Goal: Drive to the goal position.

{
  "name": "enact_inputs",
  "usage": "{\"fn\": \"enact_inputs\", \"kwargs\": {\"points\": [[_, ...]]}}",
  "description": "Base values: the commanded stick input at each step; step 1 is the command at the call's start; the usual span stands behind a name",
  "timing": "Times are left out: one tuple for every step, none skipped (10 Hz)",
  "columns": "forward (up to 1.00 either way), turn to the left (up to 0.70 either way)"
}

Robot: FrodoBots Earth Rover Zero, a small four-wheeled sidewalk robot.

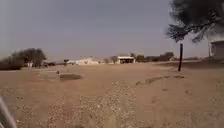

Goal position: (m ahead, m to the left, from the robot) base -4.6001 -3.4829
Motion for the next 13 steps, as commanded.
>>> {"fn": "enact_inputs", "kwargs": {"points": [[0.00, -0.50], [0.00, -0.50], [0.00, -0.50], [0.00, -0.50], [0.00, -0.50], [0.00, -0.50], [0.00, -0.50], [0.00, -0.50], [0.00, -0.50], [0.00, -0.50], [0.00, -0.50], [0.00, -0.50], [0.00, -0.50]]}}
